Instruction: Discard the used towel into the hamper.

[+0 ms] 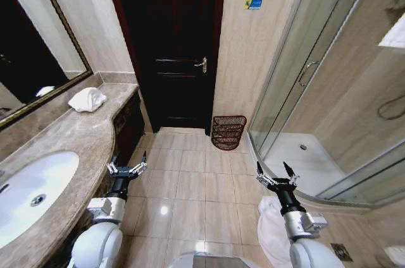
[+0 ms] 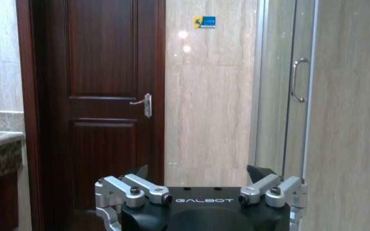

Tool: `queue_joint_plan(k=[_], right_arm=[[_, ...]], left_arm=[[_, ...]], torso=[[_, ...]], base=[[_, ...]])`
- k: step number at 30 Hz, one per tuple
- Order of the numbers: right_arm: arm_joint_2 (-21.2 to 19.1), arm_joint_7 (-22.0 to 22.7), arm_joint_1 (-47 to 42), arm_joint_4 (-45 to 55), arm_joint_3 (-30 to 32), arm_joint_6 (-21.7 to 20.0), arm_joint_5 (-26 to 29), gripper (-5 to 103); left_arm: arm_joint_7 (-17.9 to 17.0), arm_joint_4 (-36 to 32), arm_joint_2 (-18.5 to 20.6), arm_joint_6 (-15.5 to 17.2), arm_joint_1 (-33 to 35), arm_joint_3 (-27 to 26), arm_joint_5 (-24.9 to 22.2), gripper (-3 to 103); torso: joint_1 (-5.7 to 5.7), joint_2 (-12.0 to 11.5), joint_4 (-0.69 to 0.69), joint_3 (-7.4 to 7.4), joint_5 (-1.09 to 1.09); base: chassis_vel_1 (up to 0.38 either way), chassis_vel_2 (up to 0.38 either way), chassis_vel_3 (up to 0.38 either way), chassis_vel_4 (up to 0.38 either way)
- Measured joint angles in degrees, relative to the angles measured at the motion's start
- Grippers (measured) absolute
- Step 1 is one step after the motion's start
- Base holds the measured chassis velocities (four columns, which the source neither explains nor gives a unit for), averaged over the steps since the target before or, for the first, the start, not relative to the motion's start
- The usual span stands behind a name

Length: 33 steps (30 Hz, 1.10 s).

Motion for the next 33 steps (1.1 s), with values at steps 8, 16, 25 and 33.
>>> queue_joint_plan(k=[8, 16, 25, 33], right_arm=[[0.1, 0.0, -0.22, -0.33, -0.02, 0.43, 0.03, 100], [0.01, 0.03, -0.06, -0.35, 0.01, 0.41, 0.08, 100], [0.13, 0.05, -0.09, -0.61, 0.02, 0.42, 0.08, 100], [0.33, 0.05, -0.01, -0.89, 0.04, 0.51, 0.1, 100]], left_arm=[[-0.22, -0.02, -0.44, 0.17, 0.13, 0.06, -0.04, 100], [-0.58, 0.03, -0.76, 0.36, 0.06, 0.4, 0.04, 100], [-0.59, 0.3, -0.82, 0.32, 0.03, 0.41, 0.04, 100], [-0.59, 0.52, -0.82, 0.2, 0.07, 0.49, 0.15, 100]], torso=[[0.0, 0.0, 0.0, 0.0, 0.0], [-0.01, 0.0, -0.01, 0.0, -0.01], [-0.01, 0.0, 0.0, -0.01, -0.01], [0.0, 0.0, 0.0, 0.0, -0.01]], base=[[-0.067, 0.071, 0.072, -0.074], [-0.069, 0.067, 0.066, -0.07], [-0.048, 0.128, 0.119, -0.043], [-0.015, 0.139, 0.163, -0.008]])
